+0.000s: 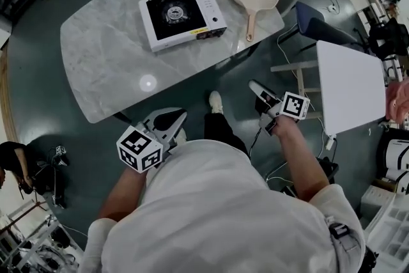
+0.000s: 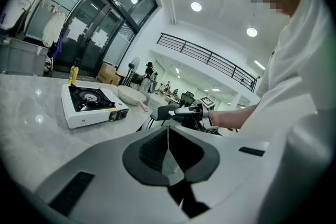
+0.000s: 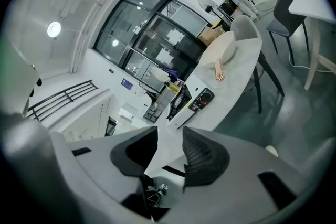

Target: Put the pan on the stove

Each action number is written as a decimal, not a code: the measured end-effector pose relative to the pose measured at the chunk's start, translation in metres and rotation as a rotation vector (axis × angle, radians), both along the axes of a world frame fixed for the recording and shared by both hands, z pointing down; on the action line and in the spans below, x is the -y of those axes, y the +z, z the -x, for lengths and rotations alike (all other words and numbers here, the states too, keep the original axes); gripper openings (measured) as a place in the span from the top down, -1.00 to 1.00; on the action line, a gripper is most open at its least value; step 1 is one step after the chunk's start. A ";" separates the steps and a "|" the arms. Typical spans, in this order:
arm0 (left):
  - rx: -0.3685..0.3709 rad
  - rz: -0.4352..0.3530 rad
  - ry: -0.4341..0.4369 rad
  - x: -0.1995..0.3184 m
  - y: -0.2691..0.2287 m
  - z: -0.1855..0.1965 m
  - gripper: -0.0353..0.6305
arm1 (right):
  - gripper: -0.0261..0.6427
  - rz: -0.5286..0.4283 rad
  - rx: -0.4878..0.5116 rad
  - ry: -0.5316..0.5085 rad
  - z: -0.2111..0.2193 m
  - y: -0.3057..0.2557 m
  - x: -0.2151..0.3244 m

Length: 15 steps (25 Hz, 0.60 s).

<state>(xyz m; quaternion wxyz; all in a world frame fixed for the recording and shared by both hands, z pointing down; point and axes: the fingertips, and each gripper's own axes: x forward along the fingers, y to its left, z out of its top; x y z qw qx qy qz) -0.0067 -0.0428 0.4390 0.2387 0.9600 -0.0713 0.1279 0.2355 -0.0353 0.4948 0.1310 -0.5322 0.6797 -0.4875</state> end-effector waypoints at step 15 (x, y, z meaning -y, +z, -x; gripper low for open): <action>0.038 -0.047 -0.240 0.119 -0.036 -0.112 0.83 | 0.18 0.102 0.265 0.037 -0.199 0.086 0.179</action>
